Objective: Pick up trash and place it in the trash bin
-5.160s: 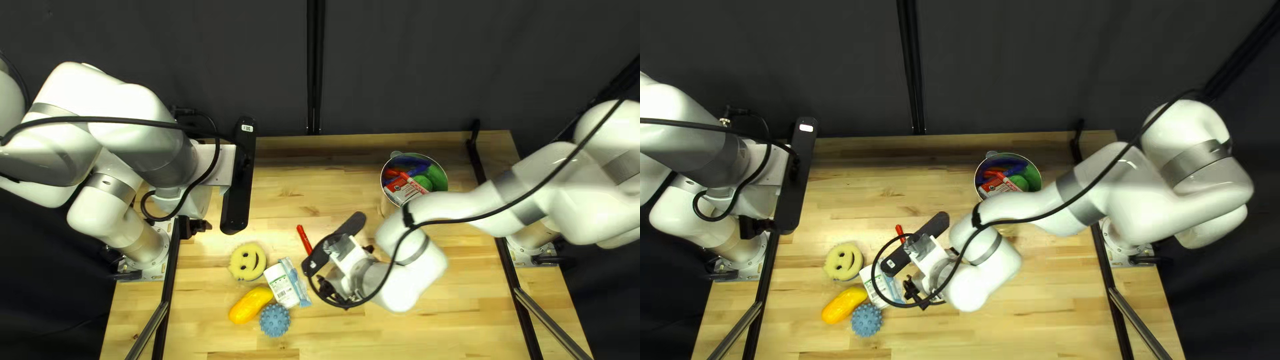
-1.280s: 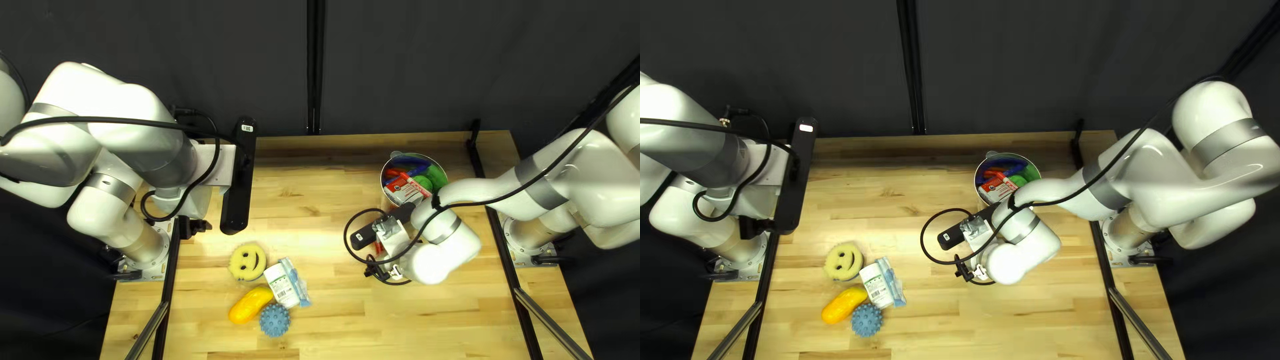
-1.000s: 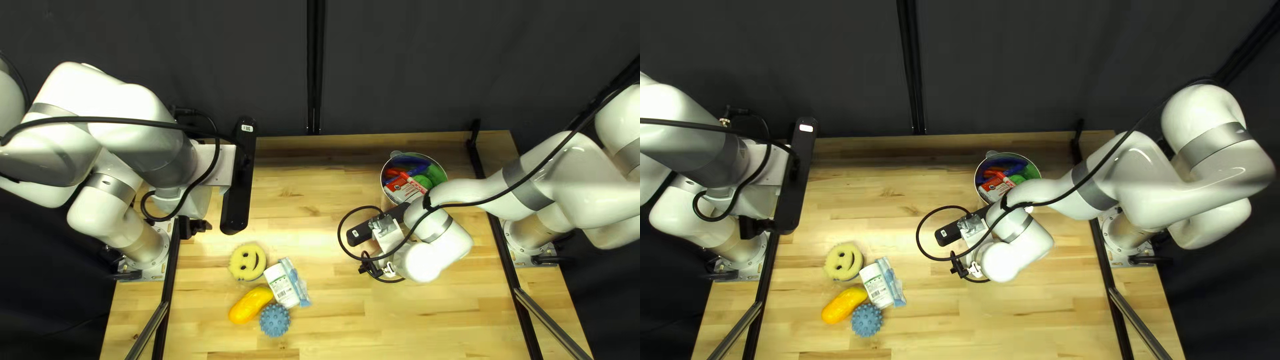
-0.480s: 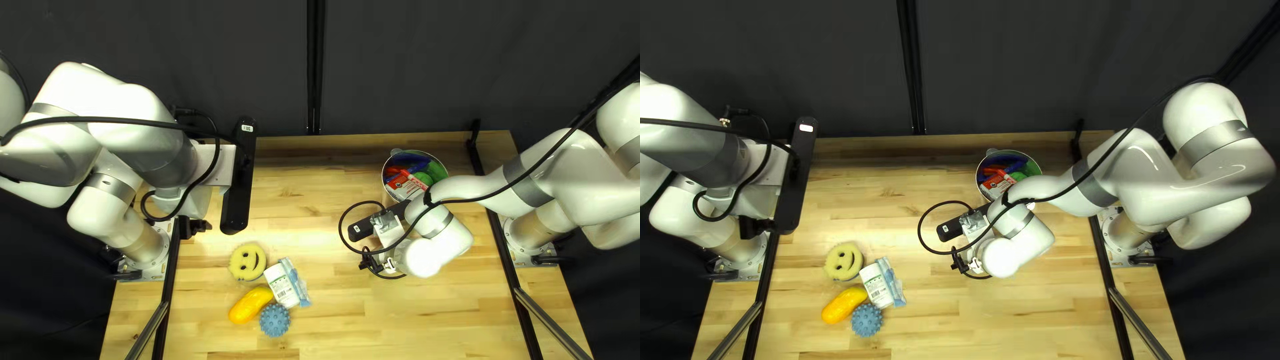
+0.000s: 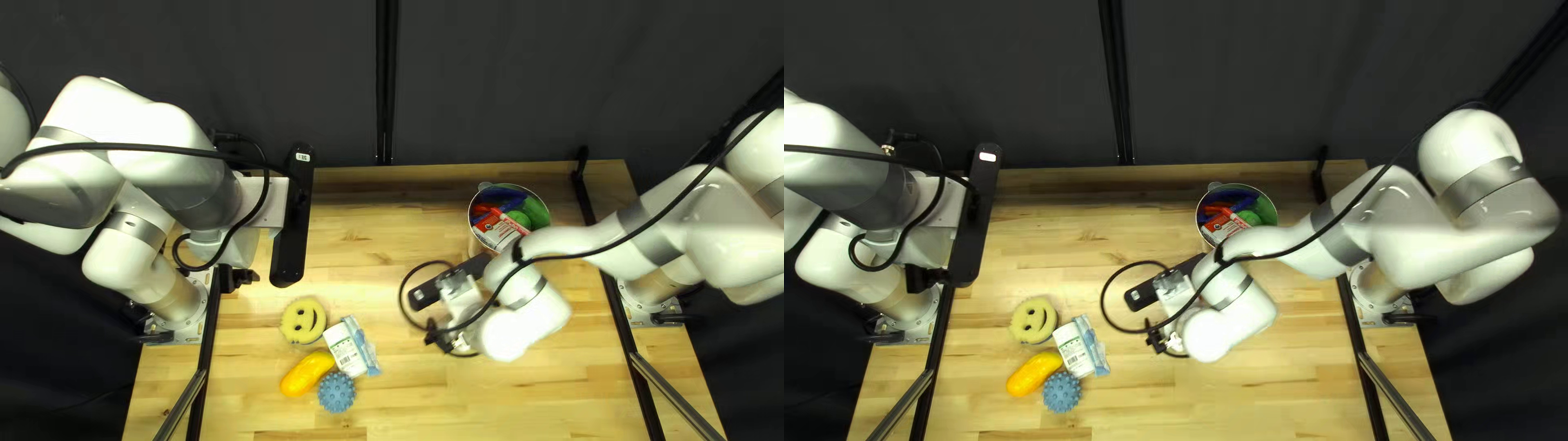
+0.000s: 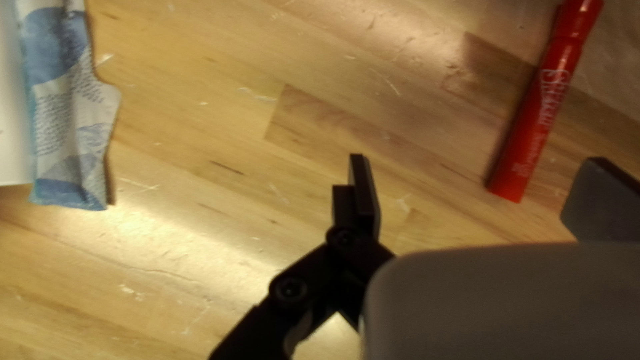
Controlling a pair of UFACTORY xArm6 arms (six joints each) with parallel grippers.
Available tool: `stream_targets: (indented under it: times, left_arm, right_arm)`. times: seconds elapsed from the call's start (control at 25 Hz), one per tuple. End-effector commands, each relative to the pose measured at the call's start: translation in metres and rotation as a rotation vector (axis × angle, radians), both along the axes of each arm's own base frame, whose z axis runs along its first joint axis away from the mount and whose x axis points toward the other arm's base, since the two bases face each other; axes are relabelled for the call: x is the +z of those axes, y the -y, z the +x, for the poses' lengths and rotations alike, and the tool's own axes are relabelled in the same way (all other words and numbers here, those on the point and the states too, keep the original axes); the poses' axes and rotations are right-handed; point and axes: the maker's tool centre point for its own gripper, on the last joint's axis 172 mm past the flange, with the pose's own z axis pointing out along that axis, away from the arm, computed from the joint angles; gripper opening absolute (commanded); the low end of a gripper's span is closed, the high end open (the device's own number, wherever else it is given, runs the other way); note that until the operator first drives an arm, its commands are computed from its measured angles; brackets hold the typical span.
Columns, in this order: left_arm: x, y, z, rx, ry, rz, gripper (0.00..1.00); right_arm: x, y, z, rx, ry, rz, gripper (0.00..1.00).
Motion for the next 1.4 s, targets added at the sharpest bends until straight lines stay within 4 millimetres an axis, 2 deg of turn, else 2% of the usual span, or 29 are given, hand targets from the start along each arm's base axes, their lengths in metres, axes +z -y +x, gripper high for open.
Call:
stream_targets:
  times: [0.04,0.2,0.32,0.36,0.48,0.6,0.88,1.2,1.32,1.4]
  left_arm:
    - [0.000,0.000,0.000,0.000,0.000,0.000,1.00]
    - [0.000,0.000,0.000,0.000,0.000,0.000,1.00]
    - [0.000,0.000,0.000,0.000,0.000,0.000,1.00]
    - [0.000,0.000,0.000,0.000,0.000,0.000,1.00]
    - [0.000,0.000,0.000,0.000,0.000,0.000,1.00]
    - [0.000,0.000,0.000,0.000,0.000,0.000,1.00]
    - [0.000,0.000,0.000,0.000,0.000,0.000,1.00]
    - [0.000,0.000,0.000,0.000,0.000,0.000,1.00]
    - [0.000,0.000,0.000,0.000,0.000,0.000,1.00]
    - [0.000,0.000,0.000,0.000,0.000,0.000,1.00]
  right_arm:
    - [0.008,-0.001,-0.013,0.038,-0.015,-0.017,1.00]
    - [0.012,-0.002,-0.031,0.066,-0.022,-0.030,1.00]
    - [0.009,0.000,-0.055,0.058,-0.022,-0.025,1.00]
    - [0.007,0.001,-0.067,0.038,-0.015,-0.019,1.00]
    - [-0.002,-0.002,-0.079,-0.014,0.003,-0.009,1.00]
    - [-0.012,0.000,-0.082,-0.064,0.023,-0.005,1.00]
    - [-0.034,0.025,-0.087,-0.179,0.070,-0.005,1.00]
    - [-0.041,0.035,-0.086,-0.219,0.083,-0.002,1.00]
    - [-0.043,0.039,-0.086,-0.220,0.080,-0.001,0.71]
    - [-0.044,0.041,-0.086,-0.218,0.078,0.000,0.09]
